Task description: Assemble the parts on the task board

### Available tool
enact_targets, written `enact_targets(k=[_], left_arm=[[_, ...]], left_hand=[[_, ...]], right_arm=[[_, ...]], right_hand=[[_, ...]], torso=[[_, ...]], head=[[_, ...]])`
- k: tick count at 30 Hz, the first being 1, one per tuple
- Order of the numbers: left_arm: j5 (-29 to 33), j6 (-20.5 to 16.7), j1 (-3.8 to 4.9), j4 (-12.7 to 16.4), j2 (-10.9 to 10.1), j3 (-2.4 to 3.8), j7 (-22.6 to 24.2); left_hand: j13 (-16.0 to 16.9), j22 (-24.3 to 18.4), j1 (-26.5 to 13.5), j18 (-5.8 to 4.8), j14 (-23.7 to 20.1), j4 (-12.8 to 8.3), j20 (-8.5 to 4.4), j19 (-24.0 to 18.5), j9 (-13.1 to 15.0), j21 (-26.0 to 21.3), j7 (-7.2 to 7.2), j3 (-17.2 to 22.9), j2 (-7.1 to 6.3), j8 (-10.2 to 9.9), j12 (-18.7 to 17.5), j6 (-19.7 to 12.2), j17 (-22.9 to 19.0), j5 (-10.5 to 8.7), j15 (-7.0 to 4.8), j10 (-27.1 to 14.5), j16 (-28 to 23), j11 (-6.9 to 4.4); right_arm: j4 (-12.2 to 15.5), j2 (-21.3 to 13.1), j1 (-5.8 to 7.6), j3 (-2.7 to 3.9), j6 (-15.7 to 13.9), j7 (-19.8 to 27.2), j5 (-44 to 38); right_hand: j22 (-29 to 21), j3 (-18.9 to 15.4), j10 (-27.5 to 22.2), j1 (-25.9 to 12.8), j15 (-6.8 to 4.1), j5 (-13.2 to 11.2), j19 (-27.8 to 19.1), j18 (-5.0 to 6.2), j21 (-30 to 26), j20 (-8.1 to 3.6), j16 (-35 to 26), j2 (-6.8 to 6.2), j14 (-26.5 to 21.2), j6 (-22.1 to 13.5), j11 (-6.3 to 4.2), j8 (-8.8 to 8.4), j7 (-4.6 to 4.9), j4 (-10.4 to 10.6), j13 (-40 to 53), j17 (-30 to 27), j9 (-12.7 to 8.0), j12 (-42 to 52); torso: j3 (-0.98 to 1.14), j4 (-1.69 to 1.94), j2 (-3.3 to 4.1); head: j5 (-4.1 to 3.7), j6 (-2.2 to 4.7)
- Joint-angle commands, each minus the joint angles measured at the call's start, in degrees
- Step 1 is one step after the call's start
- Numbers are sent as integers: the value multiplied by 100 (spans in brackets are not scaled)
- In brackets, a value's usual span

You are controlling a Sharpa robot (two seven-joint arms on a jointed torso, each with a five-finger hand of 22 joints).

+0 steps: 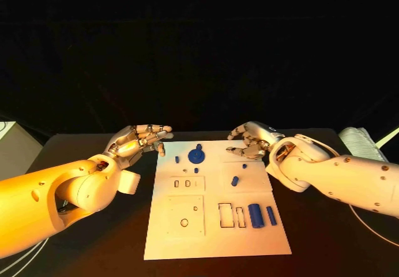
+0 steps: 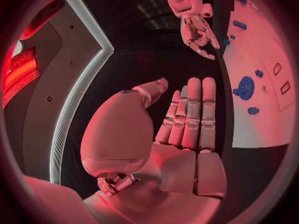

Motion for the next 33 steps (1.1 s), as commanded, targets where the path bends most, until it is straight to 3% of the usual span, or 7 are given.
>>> enact_targets(k=[1,5,7,15,25,33], left_arm=[[15,114,-2,-33,44,-1,64],[15,153,-10,-60,71,-4,72],[15,168,-16,-76,79,-6,76],[15,197,-32,-134,95,-14,86],[3,206,-38,-157,80,-17,89],[-14,214,-38,-144,75,-17,87]], left_hand=[[6,10,-13,85,-32,-1,6,-42,9,37,2,26,28,-13,15,-58,-9,-29,3,-21,32,0],[6,10,-13,85,-32,-1,6,-42,9,37,2,26,28,-13,15,-58,-9,-29,3,-21,32,0],[6,10,-13,85,-32,-1,6,-42,9,37,2,26,28,-13,15,-58,-9,-29,3,-21,32,0],[8,11,-6,85,-34,-6,7,-44,11,39,0,28,28,-12,16,-58,-10,-29,4,-20,33,-1],[10,13,6,86,-36,-15,8,-47,14,44,-2,33,28,-9,19,-56,-12,-28,3,-17,35,-2],[10,13,6,86,-36,-15,8,-47,14,44,-2,33,28,-9,19,-56,-12,-28,3,-17,35,-2]], right_arm=[[40,-269,40,1,467,676,831],[-82,-534,64,-1,684,874,846],[-179,-615,66,-2,754,953,769],[-543,-674,7,-14,882,1123,635],[-911,-462,-118,-27,915,1095,575],[-1199,-220,-236,-29,929,1023,542]], right_hand=[[1476,88,-45,230,-24,8,579,-71,-4,-12,25,-58,576,46,7,17,8,-182,696,1420,-19,-35],[1505,180,-57,431,-22,38,597,-81,28,-11,39,-136,586,42,10,15,12,-351,686,1463,-40,-49],[1508,202,-65,479,-20,36,600,-82,31,-10,44,-158,589,39,11,13,14,-394,679,1476,-46,-57],[1508,277,-122,605,-16,37,600,-82,31,-6,54,-192,596,1,17,-8,22,-506,628,1505,-70,-109],[1508,290,-92,609,-14,43,600,-82,31,-5,55,-184,597,5,19,-5,24,-510,655,1508,-72,-84],[1508,297,-85,608,-14,52,600,-82,31,-5,55,-177,597,9,20,-3,24,-509,661,1508,-72,-79]], torso=[[33,-46,-54],[54,-62,-81],[74,-72,-90],[129,-71,-96],[133,-81,-86],[146,-62,-57]], head=[[-19,3],[-5,-18],[4,-29],[-10,-67],[-30,-113],[-36,-115]])
